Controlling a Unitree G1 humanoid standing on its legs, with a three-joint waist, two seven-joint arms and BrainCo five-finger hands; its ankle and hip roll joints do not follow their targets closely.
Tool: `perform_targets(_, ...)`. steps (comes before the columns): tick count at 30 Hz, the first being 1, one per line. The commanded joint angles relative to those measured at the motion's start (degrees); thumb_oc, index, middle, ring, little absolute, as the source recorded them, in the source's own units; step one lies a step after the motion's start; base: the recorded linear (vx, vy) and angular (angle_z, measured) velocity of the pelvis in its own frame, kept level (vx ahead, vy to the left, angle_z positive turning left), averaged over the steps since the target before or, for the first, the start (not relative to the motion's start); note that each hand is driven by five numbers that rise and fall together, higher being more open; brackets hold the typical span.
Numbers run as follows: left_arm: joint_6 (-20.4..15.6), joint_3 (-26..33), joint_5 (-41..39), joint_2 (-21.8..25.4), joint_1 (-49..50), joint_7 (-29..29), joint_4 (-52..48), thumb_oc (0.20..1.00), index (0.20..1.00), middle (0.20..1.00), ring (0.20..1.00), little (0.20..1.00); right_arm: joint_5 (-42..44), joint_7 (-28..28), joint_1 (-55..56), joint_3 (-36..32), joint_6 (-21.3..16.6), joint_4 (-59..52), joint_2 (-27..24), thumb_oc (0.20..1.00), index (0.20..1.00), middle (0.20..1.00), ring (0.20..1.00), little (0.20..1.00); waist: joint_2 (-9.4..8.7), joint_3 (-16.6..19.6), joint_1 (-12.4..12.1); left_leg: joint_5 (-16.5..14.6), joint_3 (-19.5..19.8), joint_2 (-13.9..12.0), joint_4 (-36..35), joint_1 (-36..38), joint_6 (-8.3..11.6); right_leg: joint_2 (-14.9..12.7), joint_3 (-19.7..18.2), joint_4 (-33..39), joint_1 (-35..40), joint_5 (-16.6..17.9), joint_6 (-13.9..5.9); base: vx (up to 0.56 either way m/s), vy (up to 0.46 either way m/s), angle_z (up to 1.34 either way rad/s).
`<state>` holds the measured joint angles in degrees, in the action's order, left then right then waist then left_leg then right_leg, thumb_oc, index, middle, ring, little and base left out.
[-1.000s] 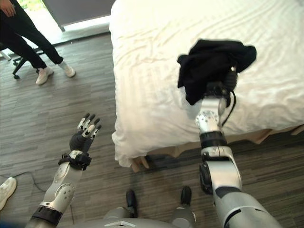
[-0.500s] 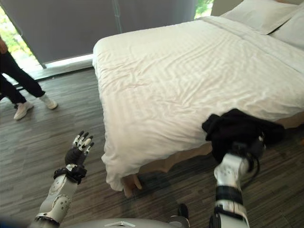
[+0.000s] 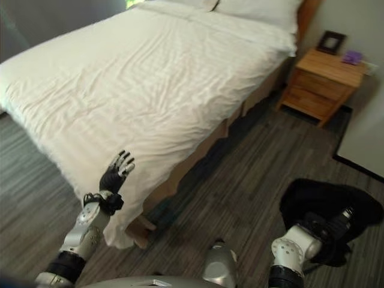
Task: Pick up bed clothes into laundry basket.
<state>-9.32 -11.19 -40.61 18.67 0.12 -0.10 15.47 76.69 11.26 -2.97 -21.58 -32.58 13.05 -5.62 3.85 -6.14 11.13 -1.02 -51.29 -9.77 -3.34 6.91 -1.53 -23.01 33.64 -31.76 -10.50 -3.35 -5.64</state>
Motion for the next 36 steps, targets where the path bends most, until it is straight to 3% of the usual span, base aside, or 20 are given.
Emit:
perform_targets(1, -2.2, 5.8, -7.2, 1.0, 2.0, -1.0, -6.0, 1.0, 1.0, 1.0, 1.0, 1.0, -0.3, -3.7, -4.7, 1.8, -2.6, -5.5, -2.7, 0.2, 0.2, 0.2, 0.2, 0.2, -2.46, 2.8, -0.4, -0.7, 2.9, 5.9, -1.1, -1.5, -0.76, -1.2, -3.9, 11.1, 13.2, 12.7, -7.4, -0.07, 0.026, -2.0)
perform_targets(3, -2.8, 7.8, -10.1, 0.0, 4.2, -0.8, -7.0, 1.0, 1.0, 1.0, 1.0, 1.0, -0.9, -4.0, -4.8, 3.7, -2.7, -7.5, -2.2, 0.2, 0.2, 0.2, 0.2, 0.2, -2.64, 3.4, -2.5, 0.2, -0.4, 5.3, -0.4, -2.7, -0.58, 1.3, -1.7, 10.9, 13.1, 11.0, -7.34, -0.07, -0.061, -2.25)
perform_targets(5, -3.2, 10.6, -12.5, -0.9, 6.4, 0.4, -7.4, 1.0, 1.0, 1.0, 1.0, 1.0, -0.6, -4.2, -5.7, 6.4, -2.7, -9.5, -1.1, 0.2, 0.2, 0.2, 0.2, 0.2, -2.91, 3.6, -5.7, 2.1, -4.1, 2.7, 1.3, -3.9, 0.68, 3.0, 4.4, 14.9, 13.8, 5.5, -4.16, -0.11, -0.213, -1.97)
perform_targets(6, -2.9, 11.6, -13.3, -1.4, 7.3, 0.7, -7.1, 1.0, 1.0, 1.0, 1.0, 1.0, 0.3, -5.1, -5.6, 7.1, -2.7, -10.3, -0.7, 0.2, 0.2, 0.2, 0.2, 0.2, -3.55, 3.4, -7.0, 3.2, -5.1, 1.1, 2.8, -4.5, 1.63, 4.6, 5.3, 19.0, 14.5, 2.8, -2.29, -0.08, -0.289, -2.09)
perform_targets(7, -2.8, 11.7, -13.4, -1.3, 7.5, 0.7, -7.2, 1.0, 1.0, 1.0, 1.0, 1.0, 0.6, -5.5, -5.4, 7.3, -2.7, -10.2, -0.7, 0.2, 0.2, 0.2, 0.2, 0.2, -3.61, 3.4, -7.5, 3.5, -5.7, 0.1, 3.5, -4.4, 2.24, 5.5, 5.0, 20.0, 14.8, 2.7, -1.49, -0.16, -0.696, -2.91)
perform_targets(8, -2.6, 11.3, -13.3, -2.5, 7.7, 1.7, -5.6, 1.0, 1.0, 1.0, 1.0, 1.0, 1.0, -6.7, -3.8, 8.7, -2.2, -13.4, -1.8, 0.2, 0.2, 0.2, 0.2, 0.2, -5.04, 2.8, -7.3, 7.0, -6.4, -5.2, 7.7, -7.0, 5.56, 10.5, 0.3, 29.0, 15.2, -0.3, 0.48, -0.11, -0.57, -2.19)
perform_targets(9, -2.6, 11.3, -13.3, -2.5, 7.6, 1.7, -5.4, 1.0, 1.0, 1.0, 1.0, 1.0, 1.0, -6.7, -3.6, 8.8, -2.2, -13.6, -1.8, 0.2, 0.2, 0.2, 0.2, 0.2, -4.93, 2.8, -7.5, 7.2, -6.5, -5.9, 8.2, -7.0, 6.02, 11.2, 0.2, 29.8, 15.4, -0.1, 0.85, -0.14, -0.646, -1.41)
perform_targets(12, -2.6, 10.3, -12.8, -2.7, 7.1, 1.5, -5.7, 1.0, 1.0, 1.0, 1.0, 1.0, 0.0, -6.7, -3.1, 10.0, -2.6, -16.7, -2.9, 0.2, 0.2, 0.2, 0.2, 0.2, -5.34, 1.5, -6.0, 10.0, -8.4, -12.5, 14.5, -7.9, 10.37, 14.2, -2.9, 33.6, 15.9, -0.4, 1.79, -0.04, -0.296, -0.68)
perform_targets(13, -2.9, 10.1, -12.3, -2.4, 7.4, 1.2, -5.7, 1.0, 1.0, 1.0, 1.0, 1.0, -0.8, -7.3, -2.8, 11.3, -2.2, -16.9, -3.5, 0.2, 0.2, 0.2, 0.2, 0.2, -5.53, 0.2, -6.9, 10.8, -6.0, -13.9, 17.0, -8.5, 11.8, 14.6, -3.9, 34.5, 16.2, -0.3, 1.56, -0.12, -0.177, -0.79)
perform_targets(14, -3.4, 9.9, -11.0, -2.0, 7.9, 1.2, -5.3, 1.0, 1.0, 1.0, 1.0, 1.0, -2.2, -7.3, -2.7, 13.4, -1.6, -16.6, -4.3, 0.2, 0.2, 0.2, 0.2, 0.2, -5.56, -1.2, -8.8, 11.7, -0.1, -13.9, 18.8, -9.8, 13.45, 14.9, -5.9, 35.5, 16.1, 0.1, 1.2, -0.12, -0.082, -0.73)
perform_targets(15, -3.5, 9.9, -11.0, -2.1, 7.9, 1.2, -5.2, 1.0, 1.0, 1.0, 1.0, 1.0, -2.3, -7.2, -2.8, 13.4, -1.6, -16.7, -4.3, 0.2, 0.2, 0.2, 0.2, 0.2, -5.52, -1.2, -8.9, 11.7, -0.1, -14.1, 18.9, -9.9, 13.5, 15.0, -6.0, 35.7, 16.1, 0.3, 1.26, -0.19, -0.015, -1.42)
perform_targets(16, -4.2, 10.4, -10.0, -2.5, 8.9, 1.5, -4.2, 1.0, 1.0, 1.0, 1.0, 1.0, -4.1, -7.3, -2.7, 16.8, -0.3, -16.3, -4.9, 0.2, 0.2, 0.2, 0.2, 0.2, -5.58, -2.4, -12.5, 10.9, 9.9, -11.0, 17.6, -11.9, 13.11, 14.7, -7.8, 35.6, 15.5, 1.2, 0.51, -0.11, -0.058, -2.47)
perform_targets(17, -4.4, 11.2, -9.6, -3.4, 10.4, 1.1, -4.4, 1.0, 1.0, 1.0, 1.0, 1.0, -5.6, -7.6, -1.7, 21.3, 3.1, -16.2, -5.2, 0.2, 0.2, 0.2, 0.2, 0.2, -7.03, -3.4, -15.2, 3.2, 23.5, -6.0, 18.1, -11.3, 10.18, 14.4, -14.7, 34.2, 13.5, 2.4, 0.34, -0.1, -0.045, -2.85)
perform_targets(18, -4.4, 11.2, -9.6, -3.4, 10.6, 1.1, -4.5, 1.0, 1.0, 1.0, 1.0, 1.0, -5.7, -7.5, -1.6, 21.3, 3.2, -16.4, -5.2, 0.2, 0.2, 0.2, 0.2, 0.2, -7.01, -3.4, -15.3, 2.9, 23.3, -6.0, 18.2, -11.2, 10.11, 14.3, -14.9, 34.1, 13.5, 2.4, 0.26, -0.01, -0.046, -2.97)
perform_targets(21, -4.4, 10.5, -7.5, -4.0, 8.8, 1.0, -3.2, 1.0, 1.0, 1.0, 1.0, 1.0, -5.9, -9.6, -0.4, 23.8, 6.1, -17.7, -5.5, 0.2, 0.2, 0.2, 0.2, 0.2, -6.99, -3.8, -16.1, -1.1, 39.9, 2.3, 15.3, -11.1, 6.88, 15.9, -23.3, 32.2, 10.8, 3.4, 0.79, 0.04, 0.027, -1.77)
perform_targets(22, -4.4, 10.5, -7.5, -4.0, 8.8, 1.0, -3.2, 1.0, 1.0, 1.0, 1.0, 1.0, -5.9, -9.6, -0.4, 23.8, 6.1, -17.7, -5.5, 0.2, 0.2, 0.2, 0.2, 0.2, -7.05, -3.8, -16.1, -1.0, 39.9, 2.4, 15.1, -11.1, 6.84, 15.9, -23.3, 32.2, 10.7, 3.4, 0.78, 0.05, 0.042, -1.1)
perform_targets(24, -4.8, 9.6, -6.0, -4.3, 6.2, 1.1, -2.4, 1.0, 1.0, 1.0, 1.0, 1.0, -5.9, -11.3, 0.0, 25.2, 7.5, -17.7, -6.4, 0.2, 0.2, 0.2, 0.2, 0.2, -6.33, -3.6, -15.6, -1.0, 49.5, 6.0, 9.2, -9.7, 5.83, 18.1, -30.4, 32.2, 9.9, 3.8, 1.29, 0.03, 0.088, -1.26)
perform_targets(26, -5.5, 8.9, -5.5, -4.3, 3.6, 1.2, -2.4, 1.0, 1.0, 1.0, 1.0, 1.0, -6.3, -12.3, 0.7, 25.6, 8.2, -18.8, -7.7, 0.2, 0.2, 0.2, 0.2, 0.2, -6.12, -3.3, -14.7, 0.0, 52.3, 7.2, 7.4, -10.7, 5.39, 18.7, -33.1, 31.9, 9.0, 4.3, 1.35, -0.02, 0.09, -1.0)
perform_targets(32, -5.8, 5.4, -5.0, -4.1, -1.4, 0.9, -3.0, 1.0, 1.0, 1.0, 1.0, 1.0, -6.3, -13.5, 4.6, 22.6, 8.5, -20.4, -8.0, 0.2, 0.2, 0.2, 0.2, 0.2, -5.23, -1.9, -10.3, 1.2, 48.5, 7.6, 1.0, -7.1, 4.01, 18.7, -35.0, 33.4, 8.2, 5.4, 0.22, 0.0, 0.122, -0.69)
perform_targets(36, -5.1, 4.5, -4.0, -3.5, -1.0, -0.2, -3.1, 1.0, 1.0, 1.0, 1.0, 1.0, -6.3, -13.8, 6.9, 21.1, 9.0, -20.8, -7.0, 0.2, 0.2, 0.2, 0.2, 0.2, -5.03, -0.9, -9.2, 0.4, 46.4, 8.2, 0.2, -5.4, 3.12, 18.4, -36.8, 33.3, 8.0, 5.6, -0.45, 0.05, 0.128, -0.31)
